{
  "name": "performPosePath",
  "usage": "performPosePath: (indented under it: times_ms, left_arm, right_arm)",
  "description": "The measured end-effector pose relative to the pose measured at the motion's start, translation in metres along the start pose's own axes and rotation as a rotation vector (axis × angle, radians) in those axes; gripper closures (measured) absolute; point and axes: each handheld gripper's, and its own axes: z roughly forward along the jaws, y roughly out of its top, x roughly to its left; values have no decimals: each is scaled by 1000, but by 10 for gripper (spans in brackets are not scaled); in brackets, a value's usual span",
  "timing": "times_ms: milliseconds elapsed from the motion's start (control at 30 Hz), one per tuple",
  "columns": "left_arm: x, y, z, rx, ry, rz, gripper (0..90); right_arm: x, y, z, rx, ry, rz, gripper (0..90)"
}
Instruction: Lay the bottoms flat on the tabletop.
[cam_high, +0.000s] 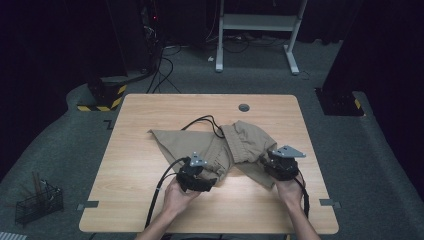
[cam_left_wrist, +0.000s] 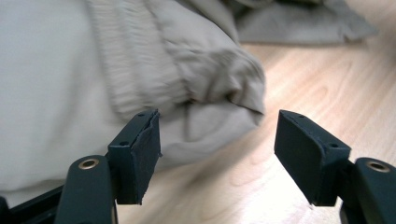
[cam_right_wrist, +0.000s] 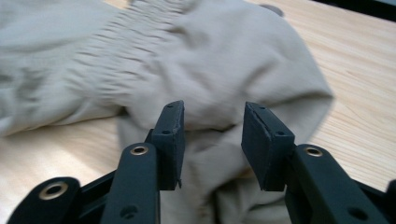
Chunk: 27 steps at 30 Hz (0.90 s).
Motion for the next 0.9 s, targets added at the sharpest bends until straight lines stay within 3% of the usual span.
performPosePath:
  times_ms: [100,133,267,333,400,433,467,500,533,633,667,700,900]
  left_arm:
    - [-5,3,15,29,9,7,312]
    - [-6,6,23,38,32,2,315]
    - [-5,7,30,41,60,-5,365]
    - [-4,7,30,43,71,8,452]
    - [-3,7,29,44,72,18,623]
    - [-2,7,28,41,82,27,623]
    - [0,7,26,41,82,32,738]
    - [0,7,26,41,82,32,779]
    - [2,6,23,33,82,38,811]
    - [5,6,19,20,74,27,847]
    - [6,6,16,16,73,27,853]
    - [10,7,11,4,75,21,859]
    - [22,7,-3,-39,70,-11,862]
  right_arm:
    - [15,4,2,-15,44,-71,520]
    - [20,5,4,-19,57,-94,506]
    - [34,9,17,-7,101,-155,443]
    - [41,11,26,11,115,-189,417]
    - [43,12,30,22,123,-200,406]
    - [45,13,35,40,124,-207,394]
    - [49,13,41,55,95,-222,460]
    - [49,13,41,55,95,-222,460]
    - [51,14,43,58,50,-231,582]
    - [49,15,43,55,55,-218,655]
    - [48,16,42,52,55,-213,706]
    - [44,15,37,25,64,-207,825]
    - [30,16,25,7,49,-175,847]
